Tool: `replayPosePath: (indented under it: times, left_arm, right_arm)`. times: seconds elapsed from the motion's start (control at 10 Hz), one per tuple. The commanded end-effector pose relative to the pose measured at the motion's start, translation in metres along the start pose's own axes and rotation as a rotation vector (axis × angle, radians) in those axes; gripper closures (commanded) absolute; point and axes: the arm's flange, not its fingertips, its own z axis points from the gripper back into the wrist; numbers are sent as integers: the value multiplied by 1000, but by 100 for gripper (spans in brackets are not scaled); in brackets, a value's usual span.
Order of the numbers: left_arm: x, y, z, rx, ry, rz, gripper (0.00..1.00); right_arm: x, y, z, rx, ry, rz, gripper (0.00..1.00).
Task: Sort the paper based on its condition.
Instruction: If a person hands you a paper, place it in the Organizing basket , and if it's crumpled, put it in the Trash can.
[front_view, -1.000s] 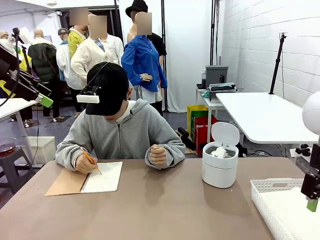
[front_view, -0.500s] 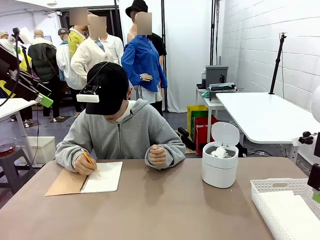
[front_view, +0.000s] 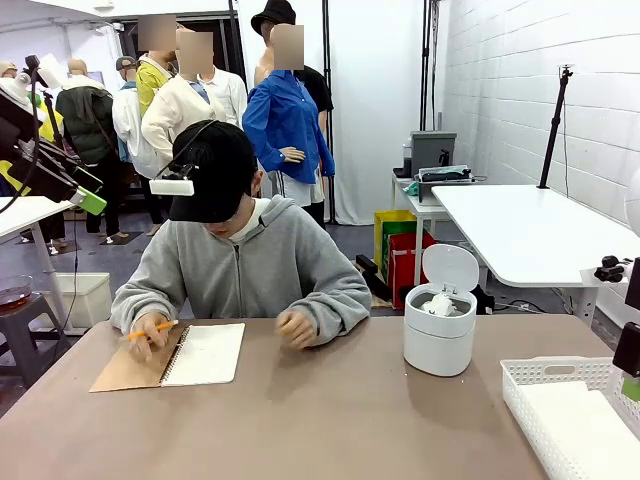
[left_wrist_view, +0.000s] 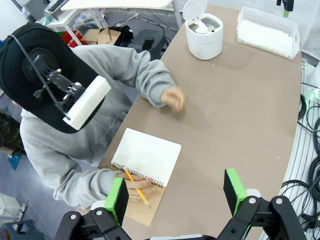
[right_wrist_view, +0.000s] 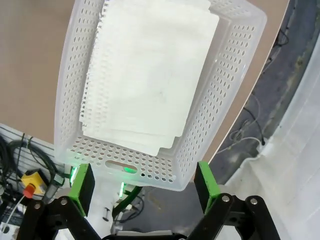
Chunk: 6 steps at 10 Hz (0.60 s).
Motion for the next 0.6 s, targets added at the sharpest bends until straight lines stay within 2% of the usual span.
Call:
replayPosePath:
  times: [0.0,0.1,0.3,0.5]
  left_arm:
    - [-3,1,1,-13,-11,-10,0]
    - [-3,1,1,-13,-11,-10,0]
    - [-3,1,1,-13,-11,-10,0]
    - [-3,1,1,-13,-11,-10,0]
  right_arm:
    - [6,13,9,24,-46,64,0]
    - [18,33,26,27,-111,161,0]
    - [32,67,59,107,-167,354,0]
    - [47,86,81,123,-221,456,0]
